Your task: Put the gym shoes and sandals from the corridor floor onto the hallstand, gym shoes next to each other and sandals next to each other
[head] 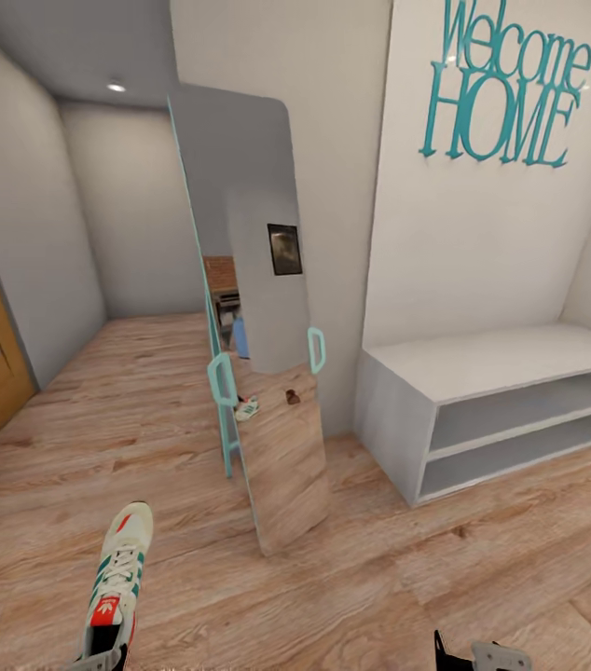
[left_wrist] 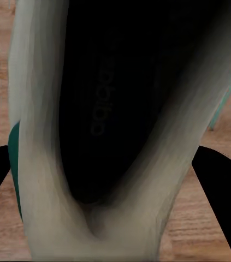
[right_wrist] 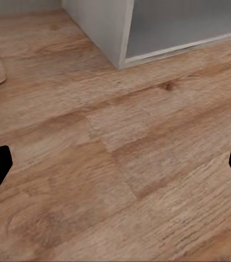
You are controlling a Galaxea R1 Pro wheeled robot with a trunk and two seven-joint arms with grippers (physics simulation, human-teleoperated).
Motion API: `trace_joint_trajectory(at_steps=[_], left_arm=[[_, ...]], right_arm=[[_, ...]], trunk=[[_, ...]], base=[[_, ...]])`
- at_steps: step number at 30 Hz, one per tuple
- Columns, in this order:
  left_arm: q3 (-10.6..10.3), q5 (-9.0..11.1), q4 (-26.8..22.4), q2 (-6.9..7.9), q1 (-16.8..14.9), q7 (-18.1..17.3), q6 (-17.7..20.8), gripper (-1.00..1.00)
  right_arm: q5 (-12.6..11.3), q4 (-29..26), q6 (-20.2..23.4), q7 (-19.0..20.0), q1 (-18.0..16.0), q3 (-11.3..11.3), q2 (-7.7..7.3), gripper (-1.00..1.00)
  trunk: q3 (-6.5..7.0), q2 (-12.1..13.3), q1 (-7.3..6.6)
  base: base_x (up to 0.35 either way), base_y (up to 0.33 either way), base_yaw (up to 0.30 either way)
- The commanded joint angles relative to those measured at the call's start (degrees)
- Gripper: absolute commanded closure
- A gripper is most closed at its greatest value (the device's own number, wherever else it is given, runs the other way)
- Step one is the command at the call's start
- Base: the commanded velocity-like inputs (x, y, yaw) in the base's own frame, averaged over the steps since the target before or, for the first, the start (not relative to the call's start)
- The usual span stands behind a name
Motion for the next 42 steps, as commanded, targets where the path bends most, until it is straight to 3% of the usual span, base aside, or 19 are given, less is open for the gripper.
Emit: trace_joint_trajectory(at_steps=[1,42], left_arm=[[0.43,0.09,0.07,-0.03,-0.07,-0.62,-0.06,1.0],[0.43,0.09,0.07,0.03,-0.07,-0.58,-0.06,1.0]], right_arm=[[0.08,0.0,-0.15,-0.18,-0.02,0.03,0.06,-1.0],[0.21,0.08,-0.13,-0.09,-0.02,0.12,0.17,-1.0]], trunk=[[-0.09,-0.02,-0.01],[-2.98,-0.02,-0.01]], base=[[0.0,0.0,0.278],[0.0,0.0,0.185]])
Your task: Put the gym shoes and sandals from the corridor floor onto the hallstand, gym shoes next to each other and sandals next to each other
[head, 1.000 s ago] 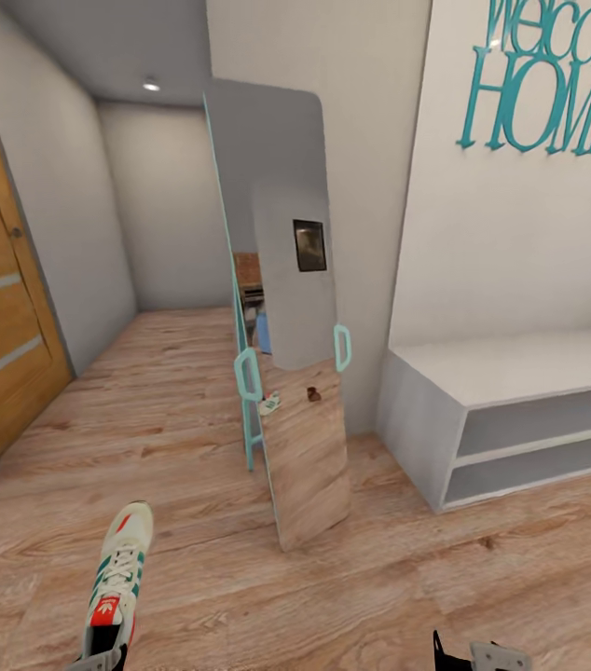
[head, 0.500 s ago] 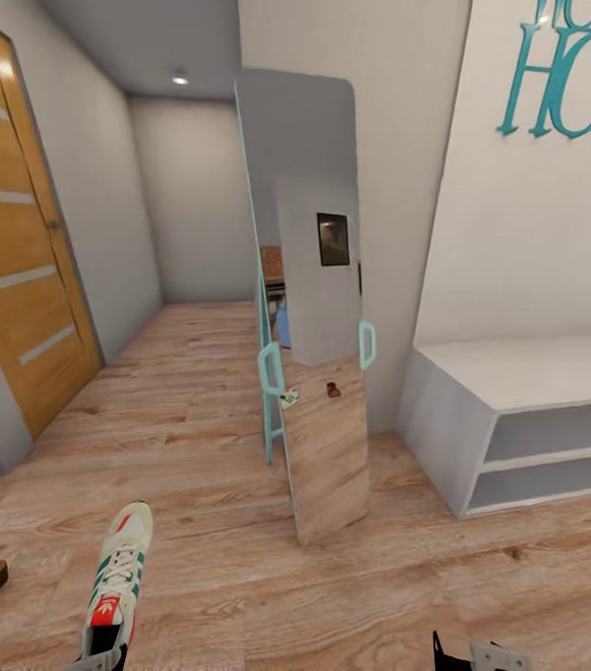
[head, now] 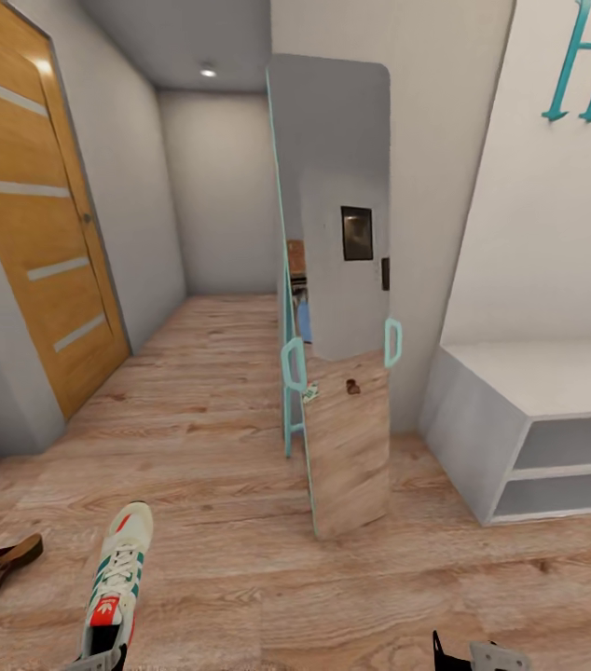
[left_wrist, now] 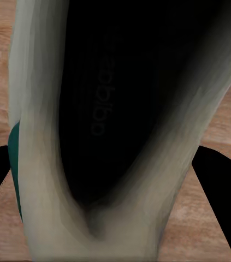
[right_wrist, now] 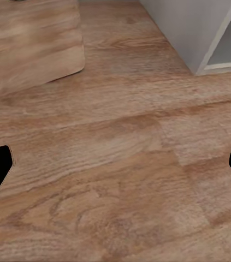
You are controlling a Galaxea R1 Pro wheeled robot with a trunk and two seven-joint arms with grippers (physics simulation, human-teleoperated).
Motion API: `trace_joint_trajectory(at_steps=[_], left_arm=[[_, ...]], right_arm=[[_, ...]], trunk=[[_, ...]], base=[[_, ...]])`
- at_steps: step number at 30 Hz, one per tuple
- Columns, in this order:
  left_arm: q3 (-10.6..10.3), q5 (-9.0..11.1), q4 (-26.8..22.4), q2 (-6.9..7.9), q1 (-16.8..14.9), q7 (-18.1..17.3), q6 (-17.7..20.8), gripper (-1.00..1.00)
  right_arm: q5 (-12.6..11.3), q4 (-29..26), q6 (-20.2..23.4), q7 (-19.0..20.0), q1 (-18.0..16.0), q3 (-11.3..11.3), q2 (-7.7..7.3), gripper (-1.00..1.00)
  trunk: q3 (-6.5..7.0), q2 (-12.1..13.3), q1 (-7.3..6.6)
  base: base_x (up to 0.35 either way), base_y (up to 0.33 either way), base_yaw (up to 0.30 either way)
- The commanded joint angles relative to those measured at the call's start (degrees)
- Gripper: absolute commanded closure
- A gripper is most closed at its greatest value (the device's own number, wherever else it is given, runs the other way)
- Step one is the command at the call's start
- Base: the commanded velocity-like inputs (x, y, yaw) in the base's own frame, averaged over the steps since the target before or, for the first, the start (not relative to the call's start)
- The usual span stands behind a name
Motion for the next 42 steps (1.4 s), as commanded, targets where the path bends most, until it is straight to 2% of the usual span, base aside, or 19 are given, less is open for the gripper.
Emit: trace_joint_trajectory(at_steps=[1,42], left_arm=[[0.43,0.09,0.07,-0.04,-0.07,-0.61,-0.06,1.0],[0.62,0.34,0.01,-0.09,-0.07,-0.51,-0.01,1.0]], right_arm=[[0.07,0.01,-0.15,-0.18,-0.02,0.03,-0.01,-1.0],[0.07,0.0,-0.16,-0.18,-0.02,0.03,-0.01,-1.0]], trunk=[[-0.13,-0.02,-0.01],[-3.02,-0.02,-0.01]], base=[[0.0,0.0,0.17],[0.0,0.0,0.192]])
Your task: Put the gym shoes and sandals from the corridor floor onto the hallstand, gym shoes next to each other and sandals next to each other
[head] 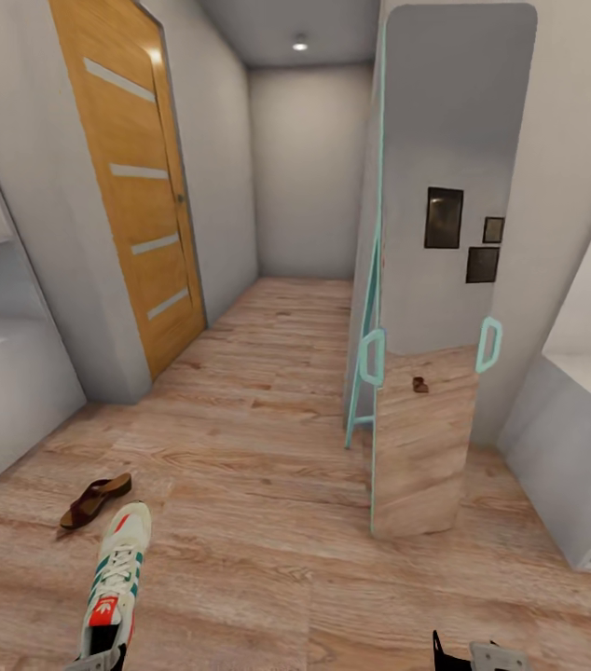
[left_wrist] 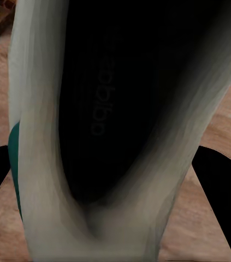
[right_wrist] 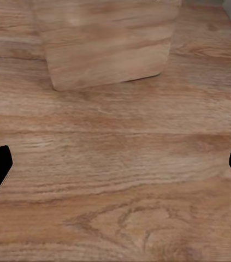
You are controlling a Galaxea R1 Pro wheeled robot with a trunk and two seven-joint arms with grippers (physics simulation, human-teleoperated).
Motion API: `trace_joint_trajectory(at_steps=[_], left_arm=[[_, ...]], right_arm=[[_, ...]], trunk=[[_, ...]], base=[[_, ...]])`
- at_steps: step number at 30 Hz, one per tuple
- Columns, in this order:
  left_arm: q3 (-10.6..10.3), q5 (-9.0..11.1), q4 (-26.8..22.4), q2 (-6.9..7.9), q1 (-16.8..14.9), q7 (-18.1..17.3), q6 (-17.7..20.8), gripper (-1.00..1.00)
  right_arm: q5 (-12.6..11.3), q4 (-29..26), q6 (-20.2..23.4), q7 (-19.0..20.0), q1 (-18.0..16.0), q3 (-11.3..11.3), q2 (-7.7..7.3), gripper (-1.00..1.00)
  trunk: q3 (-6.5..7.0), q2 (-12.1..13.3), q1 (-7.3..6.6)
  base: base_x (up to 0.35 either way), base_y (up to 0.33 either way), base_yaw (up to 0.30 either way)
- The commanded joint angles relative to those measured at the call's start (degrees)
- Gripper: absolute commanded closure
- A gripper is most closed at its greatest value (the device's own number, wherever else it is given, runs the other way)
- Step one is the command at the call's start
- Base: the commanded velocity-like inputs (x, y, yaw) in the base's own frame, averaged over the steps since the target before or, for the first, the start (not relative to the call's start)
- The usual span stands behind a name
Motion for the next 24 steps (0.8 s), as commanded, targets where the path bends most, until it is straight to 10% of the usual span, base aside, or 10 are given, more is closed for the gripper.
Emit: trace_joint_trajectory(at_steps=[1,24], left_arm=[[0.54,0.23,0.06,-0.03,-0.07,-0.6,-0.06,1.0],[2.68,1.18,0.04,-0.12,-0.07,-1.03,-0.38,1.0]], right_arm=[[0.07,0.03,-0.15,-0.18,-0.02,0.03,-0.01,-1.0],[0.15,0.06,-0.14,-0.18,-0.02,0.03,-0.01,-1.0]], trunk=[[-0.12,-0.02,-0.01],[-1.68,-0.02,-0.01]], base=[[0.0,0.0,0.208],[0.0,0.0,0.208]])
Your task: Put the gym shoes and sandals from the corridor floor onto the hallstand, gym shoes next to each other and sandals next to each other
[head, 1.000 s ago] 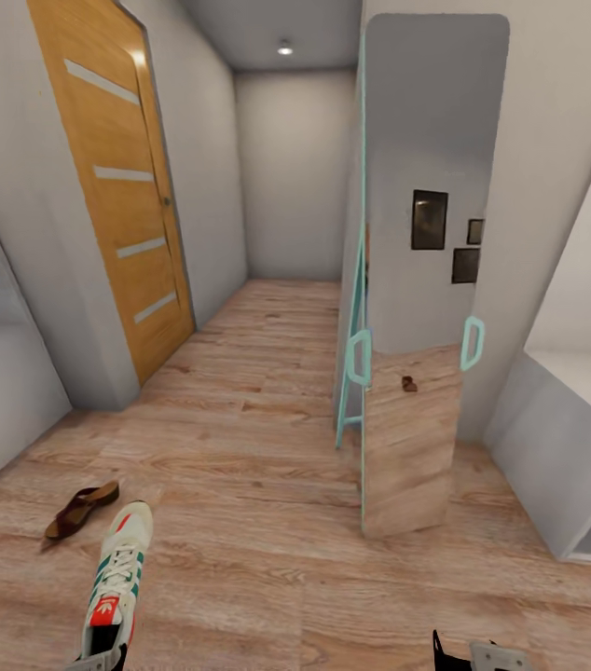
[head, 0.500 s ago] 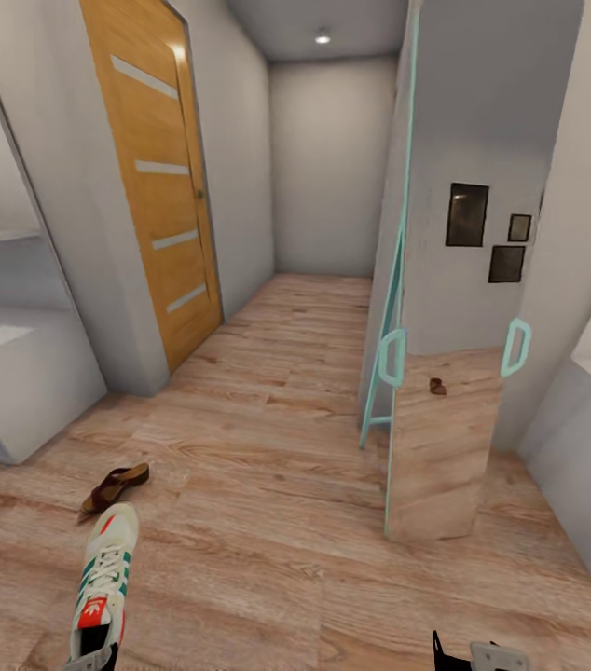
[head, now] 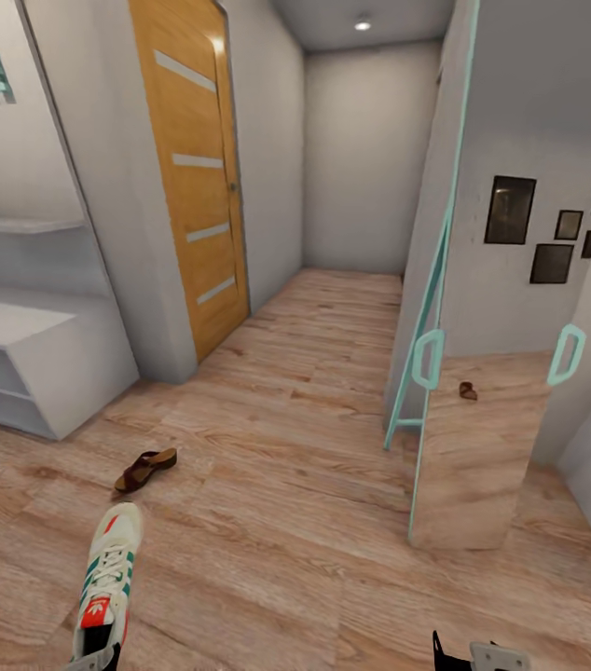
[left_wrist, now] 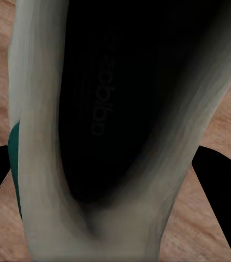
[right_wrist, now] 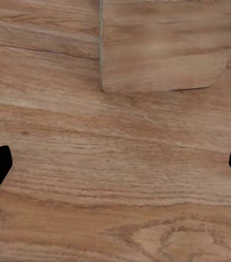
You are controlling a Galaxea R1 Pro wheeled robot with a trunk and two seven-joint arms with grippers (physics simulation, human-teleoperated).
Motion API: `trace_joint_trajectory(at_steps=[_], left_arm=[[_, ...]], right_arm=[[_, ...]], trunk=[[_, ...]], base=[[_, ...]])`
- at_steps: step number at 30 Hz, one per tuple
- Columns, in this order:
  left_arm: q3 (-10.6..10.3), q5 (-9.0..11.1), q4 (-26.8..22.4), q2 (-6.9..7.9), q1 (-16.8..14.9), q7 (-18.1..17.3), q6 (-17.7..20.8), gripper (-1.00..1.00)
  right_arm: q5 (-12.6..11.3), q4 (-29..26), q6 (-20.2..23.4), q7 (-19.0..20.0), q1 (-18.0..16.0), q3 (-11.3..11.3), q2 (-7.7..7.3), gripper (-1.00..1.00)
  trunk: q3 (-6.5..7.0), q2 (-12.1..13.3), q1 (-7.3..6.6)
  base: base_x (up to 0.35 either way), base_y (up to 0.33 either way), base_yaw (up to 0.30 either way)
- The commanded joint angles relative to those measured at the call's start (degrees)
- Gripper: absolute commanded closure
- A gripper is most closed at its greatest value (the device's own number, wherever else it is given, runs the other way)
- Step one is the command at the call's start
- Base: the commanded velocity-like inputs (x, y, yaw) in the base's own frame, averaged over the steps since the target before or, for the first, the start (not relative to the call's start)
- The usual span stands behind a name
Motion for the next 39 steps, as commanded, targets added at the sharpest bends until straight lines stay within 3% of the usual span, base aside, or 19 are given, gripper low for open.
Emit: trace_joint_trajectory(at_steps=[1,39], left_arm=[[0.37,0.2,0.07,-0.02,-0.07,-0.59,-0.01,1.0],[0.37,0.18,0.16,-0.08,-0.07,-0.52,0.04,1.0]], right_arm=[[0.08,0.02,-0.15,-0.19,-0.02,0.03,-0.01,-1.0],[0.03,-0.07,-0.15,-0.12,-0.02,0.23,-0.01,-1.0]], trunk=[[-0.12,-0.02,-0.01],[-2.69,-0.02,-0.01]], base=[[0.0,0.0,0.208],[0.0,0.0,0.209]])
